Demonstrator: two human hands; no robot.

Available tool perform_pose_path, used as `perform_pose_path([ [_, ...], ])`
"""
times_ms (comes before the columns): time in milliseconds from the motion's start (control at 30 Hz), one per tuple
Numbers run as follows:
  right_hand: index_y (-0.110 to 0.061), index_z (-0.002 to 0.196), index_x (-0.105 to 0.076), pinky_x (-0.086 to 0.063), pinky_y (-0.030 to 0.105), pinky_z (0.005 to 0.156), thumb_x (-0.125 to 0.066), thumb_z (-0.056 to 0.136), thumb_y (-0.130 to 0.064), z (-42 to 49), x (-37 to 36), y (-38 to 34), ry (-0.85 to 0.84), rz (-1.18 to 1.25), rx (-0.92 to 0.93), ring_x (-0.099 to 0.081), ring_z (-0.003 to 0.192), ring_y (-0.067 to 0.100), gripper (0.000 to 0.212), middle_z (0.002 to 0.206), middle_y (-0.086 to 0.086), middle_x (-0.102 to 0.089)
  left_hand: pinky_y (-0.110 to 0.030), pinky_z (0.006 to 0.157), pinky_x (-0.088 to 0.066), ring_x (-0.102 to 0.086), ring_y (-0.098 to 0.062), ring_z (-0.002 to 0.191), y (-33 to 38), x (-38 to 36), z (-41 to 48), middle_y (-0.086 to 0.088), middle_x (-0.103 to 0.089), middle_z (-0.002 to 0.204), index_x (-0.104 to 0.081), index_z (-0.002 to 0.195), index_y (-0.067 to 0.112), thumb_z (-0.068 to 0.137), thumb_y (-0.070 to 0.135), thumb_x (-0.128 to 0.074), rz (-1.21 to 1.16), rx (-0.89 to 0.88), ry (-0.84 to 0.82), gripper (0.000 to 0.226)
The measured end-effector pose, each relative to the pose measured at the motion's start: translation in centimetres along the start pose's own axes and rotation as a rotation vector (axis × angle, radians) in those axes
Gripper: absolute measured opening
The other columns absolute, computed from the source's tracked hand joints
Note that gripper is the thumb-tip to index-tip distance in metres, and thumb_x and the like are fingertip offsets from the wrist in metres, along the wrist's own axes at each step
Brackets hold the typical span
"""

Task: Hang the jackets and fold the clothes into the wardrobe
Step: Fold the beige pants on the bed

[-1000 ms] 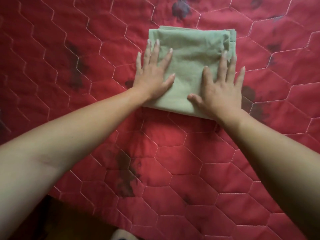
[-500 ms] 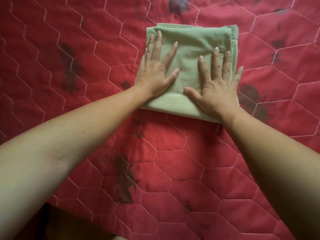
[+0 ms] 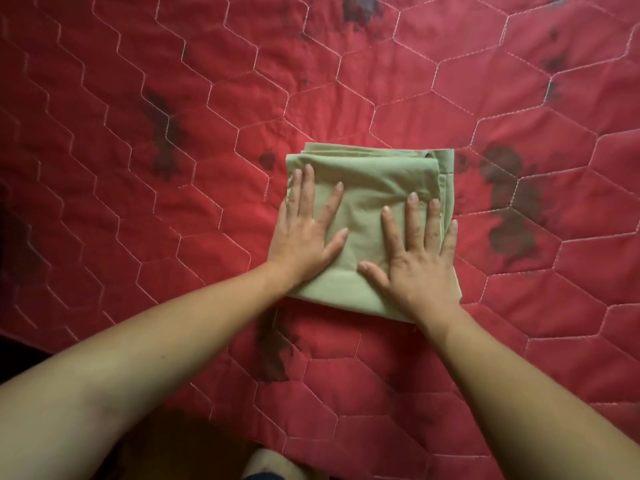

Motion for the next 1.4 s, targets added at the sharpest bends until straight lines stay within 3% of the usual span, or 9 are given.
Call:
perform_pose_path([
  [233,-0.028,0.163,-0.004,-0.002,0.070,0.120,-0.028,0.083,-0.085,-7.0,-2.6,-2.1,-0.039,-0.004,0.032,0.013,0.155,0.042,0.101,0.170,0.013,0.015,-0.054,0.124,-0.016,0.010,-0.040,0.154,0.4,-2.1,-7.9,-0.026,0.009,0.166,-0.007,0.162,0.030,0.096,0.060,-0.038,-0.002,0.017,-0.035,0.079],
  [500,-0.030,0.162,0.008,0.008,0.062,0.122,-0.041,0.085,-0.083,-9.2,-1.5,-1.4,-0.170,0.039,0.118,0.031,0.151,0.036,0.106,0.166,0.010,0.029,-0.057,0.122,-0.012,0.013,-0.036,0.155,0.8,-2.3,-10.6,-0.021,0.012,0.167,-0.003,0.162,0.031,0.098,0.060,-0.033,-0.026,0.035,-0.042,0.076],
  [667,-0.029,0.163,-0.004,-0.001,0.063,0.123,-0.049,0.083,-0.080,-9.8,-1.2,-1.1,-0.140,0.037,0.116,0.018,0.155,0.036,0.105,0.170,0.011,0.014,-0.063,0.122,-0.004,0.013,-0.036,0.155,1.1,-2.0,-10.3,-0.021,0.012,0.167,-0.006,0.162,0.031,0.096,0.060,-0.034,-0.030,0.040,-0.047,0.077],
  [767,-0.025,0.162,-0.019,-0.009,0.067,0.121,-0.056,0.082,-0.075,-8.9,-0.2,-1.1,0.006,0.033,0.081,0.000,0.157,0.037,0.101,0.171,0.014,-0.002,-0.065,0.120,0.004,0.014,-0.036,0.155,0.9,-0.9,-9.5,-0.018,0.011,0.168,-0.010,0.161,0.034,0.094,0.061,-0.040,-0.050,0.038,-0.010,0.078],
  [833,-0.027,0.164,-0.011,-0.006,0.070,0.119,-0.052,0.083,-0.078,-7.0,0.6,-0.5,0.045,-0.013,0.071,0.003,0.157,0.038,0.104,0.171,0.015,0.004,-0.065,0.120,0.005,0.013,-0.039,0.154,0.9,-0.6,-8.2,-0.018,0.010,0.168,-0.010,0.161,0.036,0.094,0.061,-0.042,-0.051,0.043,0.021,0.078],
  [1067,-0.038,0.158,0.020,0.005,0.078,0.113,-0.032,0.074,-0.096,-3.0,-0.3,0.6,-0.152,-0.018,0.039,0.025,0.151,0.043,0.115,0.166,0.012,0.028,-0.063,0.121,-0.003,0.009,-0.048,0.152,0.5,-2.3,-6.5,-0.022,0.004,0.168,-0.013,0.162,0.033,0.096,0.061,-0.040,-0.041,-0.008,0.039,0.076],
  [1133,-0.037,0.158,0.019,0.004,0.079,0.113,-0.034,0.076,-0.095,-2.9,0.1,0.4,-0.155,-0.017,0.034,0.024,0.152,0.043,0.113,0.166,0.013,0.028,-0.064,0.121,-0.002,0.011,-0.048,0.152,0.5,-1.8,-6.3,-0.021,0.005,0.168,-0.012,0.162,0.034,0.096,0.062,-0.039,-0.050,-0.007,0.028,0.076],
  [1300,-0.025,0.164,-0.013,-0.008,0.077,0.114,-0.043,0.092,-0.073,-8.5,-1.0,-1.7,-0.014,0.001,0.075,0.006,0.155,0.046,0.091,0.171,0.016,0.005,-0.070,0.117,0.003,0.017,-0.041,0.153,1.3,-1.2,-11.1,-0.015,0.015,0.168,-0.004,0.160,0.042,0.099,0.064,-0.034,-0.048,-0.079,-0.058,0.072],
  [1400,-0.032,0.163,-0.004,-0.007,0.077,0.114,-0.028,0.092,-0.077,-13.4,-3.8,-2.2,-0.077,-0.058,0.107,0.009,0.155,0.044,0.088,0.171,0.012,0.008,-0.069,0.117,-0.011,0.003,-0.043,0.154,1.0,-3.1,-14.5,-0.020,-0.001,0.168,-0.013,0.160,0.040,0.097,0.064,-0.036,0.044,-0.166,-0.043,0.071],
])
Point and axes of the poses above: each hand's wrist, its own z-axis towards the middle knuckle, its own x-axis out of the back of the hand, y = z × x, the point moved 1 cm from there along z, towards the middle knuckle
